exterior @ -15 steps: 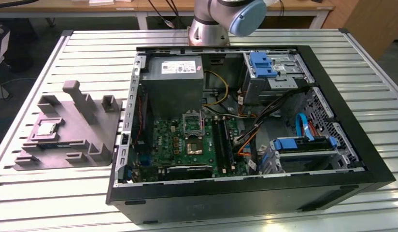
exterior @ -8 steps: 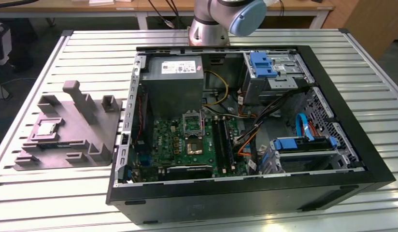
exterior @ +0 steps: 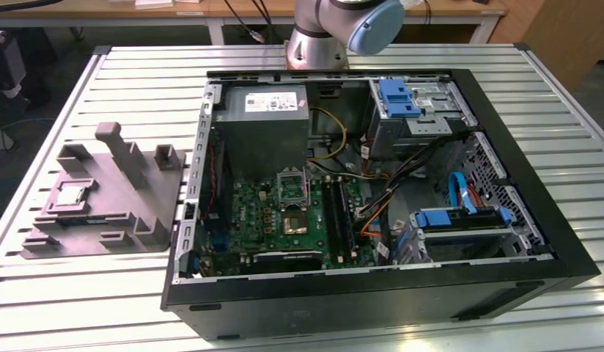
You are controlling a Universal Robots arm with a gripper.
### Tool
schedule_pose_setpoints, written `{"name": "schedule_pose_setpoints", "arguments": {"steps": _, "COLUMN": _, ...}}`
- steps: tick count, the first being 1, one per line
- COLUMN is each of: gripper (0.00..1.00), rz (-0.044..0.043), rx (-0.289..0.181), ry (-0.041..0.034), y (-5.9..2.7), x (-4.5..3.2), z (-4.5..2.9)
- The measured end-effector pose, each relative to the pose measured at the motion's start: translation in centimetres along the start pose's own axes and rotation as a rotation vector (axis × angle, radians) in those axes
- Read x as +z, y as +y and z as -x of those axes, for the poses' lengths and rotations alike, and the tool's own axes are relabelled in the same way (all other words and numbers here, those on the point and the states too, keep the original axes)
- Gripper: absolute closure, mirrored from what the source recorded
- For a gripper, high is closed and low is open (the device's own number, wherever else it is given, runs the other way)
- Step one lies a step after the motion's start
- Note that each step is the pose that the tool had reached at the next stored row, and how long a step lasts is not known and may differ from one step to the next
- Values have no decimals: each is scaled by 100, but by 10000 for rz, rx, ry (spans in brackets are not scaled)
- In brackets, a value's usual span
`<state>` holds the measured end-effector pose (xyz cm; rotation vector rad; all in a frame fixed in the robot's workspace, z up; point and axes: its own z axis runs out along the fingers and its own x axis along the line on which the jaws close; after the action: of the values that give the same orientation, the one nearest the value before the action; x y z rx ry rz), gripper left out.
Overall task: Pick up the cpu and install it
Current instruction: 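Pick up the cpu and move it towards the insertion slot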
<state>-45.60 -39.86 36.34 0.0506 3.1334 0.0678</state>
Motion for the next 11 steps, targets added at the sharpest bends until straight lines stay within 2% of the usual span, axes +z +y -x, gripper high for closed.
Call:
{"name": "schedule_pose_setpoints", "arguments": {"steps": 3, "gripper": 53, "rz": 1, "rx": -383, "ry": 17, "y": 0, "x": 13, "z": -2}}
{"name": "schedule_pose_setpoints", "arguments": {"steps": 11, "gripper": 53, "rz": -9, "rx": -387, "ry": 17, "y": -1, "x": 18, "z": -1}}
